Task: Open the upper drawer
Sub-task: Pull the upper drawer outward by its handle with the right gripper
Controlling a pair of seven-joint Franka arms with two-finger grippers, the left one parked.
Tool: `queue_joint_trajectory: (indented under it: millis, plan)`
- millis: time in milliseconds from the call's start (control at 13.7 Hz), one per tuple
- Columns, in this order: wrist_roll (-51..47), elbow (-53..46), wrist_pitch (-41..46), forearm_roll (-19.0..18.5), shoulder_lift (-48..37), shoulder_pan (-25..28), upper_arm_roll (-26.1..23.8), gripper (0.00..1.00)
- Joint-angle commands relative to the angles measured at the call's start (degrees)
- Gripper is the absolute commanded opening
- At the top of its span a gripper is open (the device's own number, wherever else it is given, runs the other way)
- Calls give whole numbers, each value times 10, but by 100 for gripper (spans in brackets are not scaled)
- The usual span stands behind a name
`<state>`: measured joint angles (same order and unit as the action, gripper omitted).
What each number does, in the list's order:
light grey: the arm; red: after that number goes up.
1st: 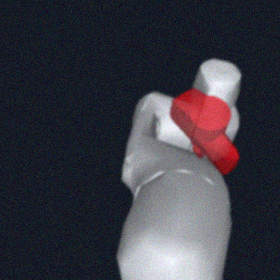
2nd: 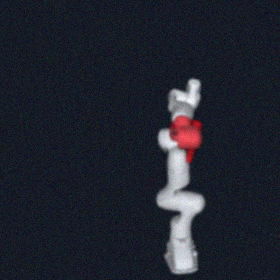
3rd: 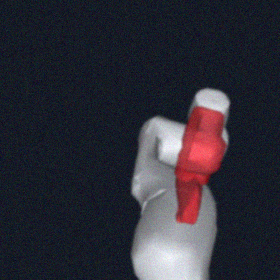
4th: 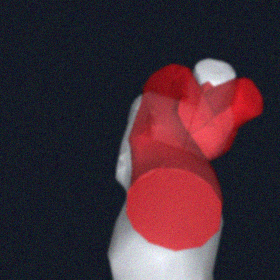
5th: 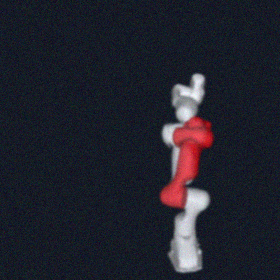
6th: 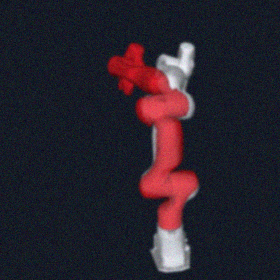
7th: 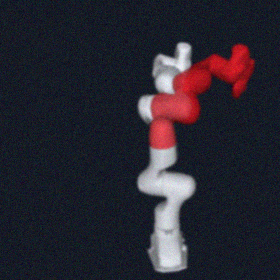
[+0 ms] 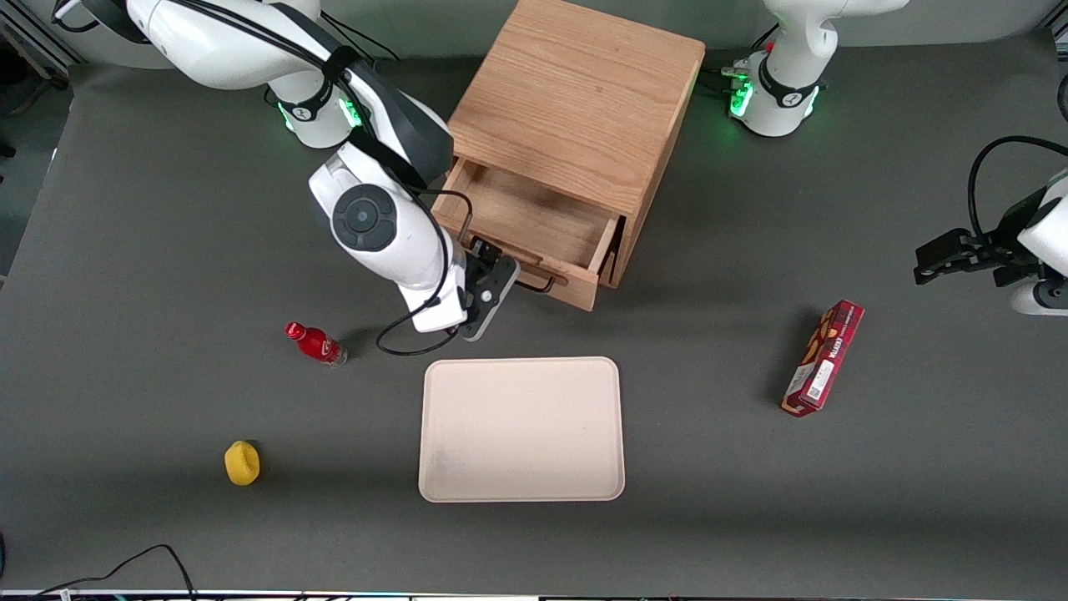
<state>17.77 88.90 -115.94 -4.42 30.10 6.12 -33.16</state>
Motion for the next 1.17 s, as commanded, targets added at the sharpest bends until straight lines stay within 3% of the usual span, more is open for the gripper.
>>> queue_joint_trajectory:
  millis: [0,1094]
  plan:
    - [15,-13,-18,-7,3,4,19,100]
    - [33,-38,-78,-5,9,3,87,100]
